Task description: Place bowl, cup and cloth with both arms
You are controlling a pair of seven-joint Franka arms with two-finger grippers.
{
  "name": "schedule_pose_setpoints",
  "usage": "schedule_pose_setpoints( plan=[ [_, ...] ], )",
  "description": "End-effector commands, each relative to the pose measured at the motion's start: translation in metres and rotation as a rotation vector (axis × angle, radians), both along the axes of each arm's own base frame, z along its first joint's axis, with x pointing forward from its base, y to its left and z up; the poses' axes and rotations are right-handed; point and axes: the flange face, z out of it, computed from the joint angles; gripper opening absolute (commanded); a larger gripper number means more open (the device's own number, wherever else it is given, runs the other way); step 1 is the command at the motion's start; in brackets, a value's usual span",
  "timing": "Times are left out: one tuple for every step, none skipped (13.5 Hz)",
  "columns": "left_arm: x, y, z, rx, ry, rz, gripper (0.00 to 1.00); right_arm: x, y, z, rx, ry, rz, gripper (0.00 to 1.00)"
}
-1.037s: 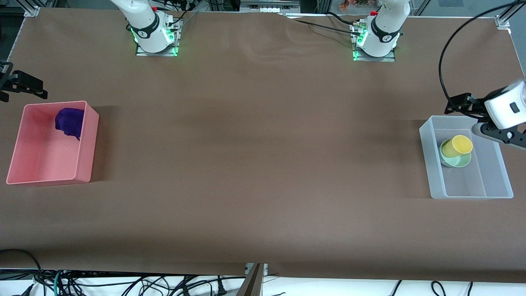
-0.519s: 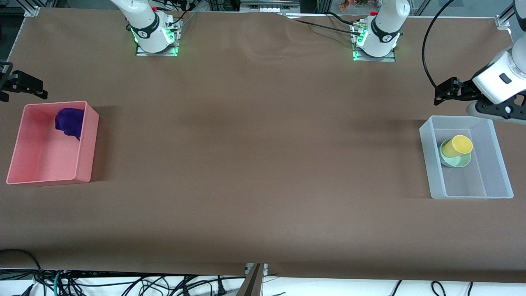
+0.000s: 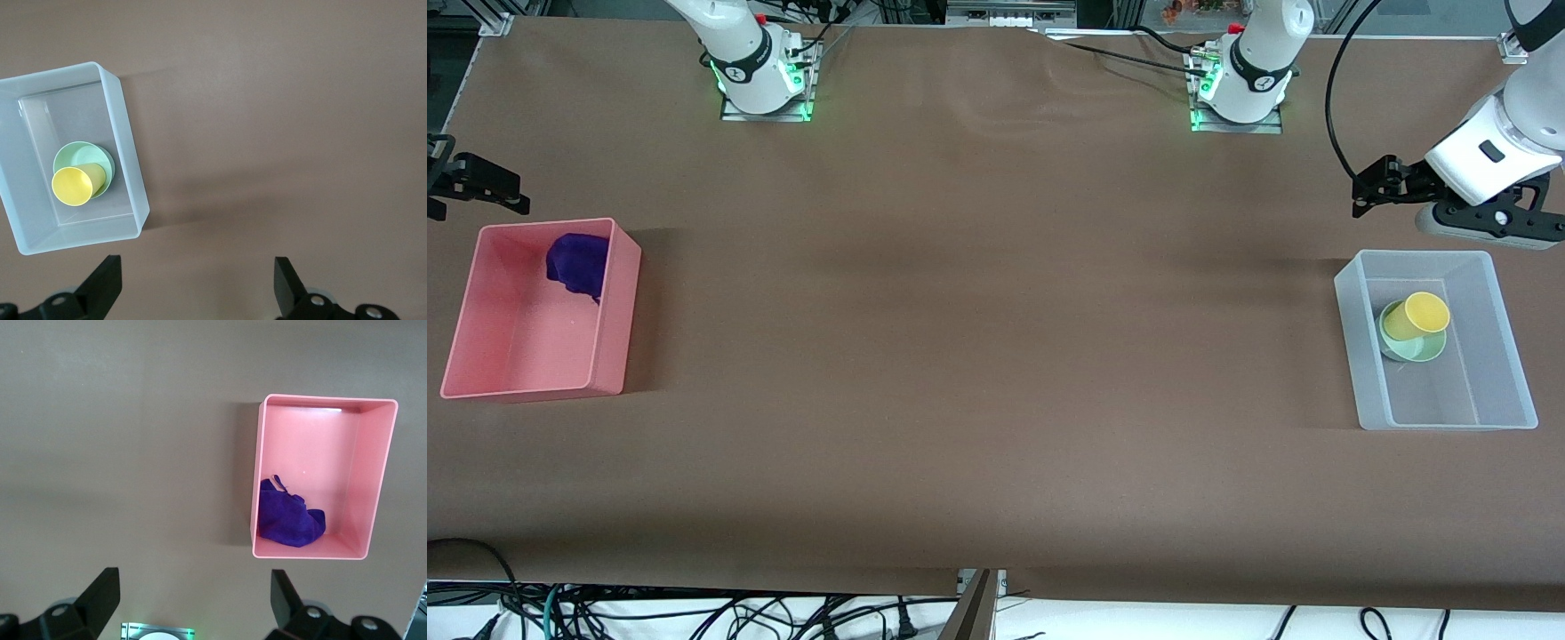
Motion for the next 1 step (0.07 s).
schedule_pose_setpoints(
  plan=[
    [-0.0019, -0.0037, 0.0028, 0.012, -0.015, 0.014, 1.00, -0.0007, -0.0006, 0.0032, 0.011, -0.008, -0.010, 1.00]
  ],
)
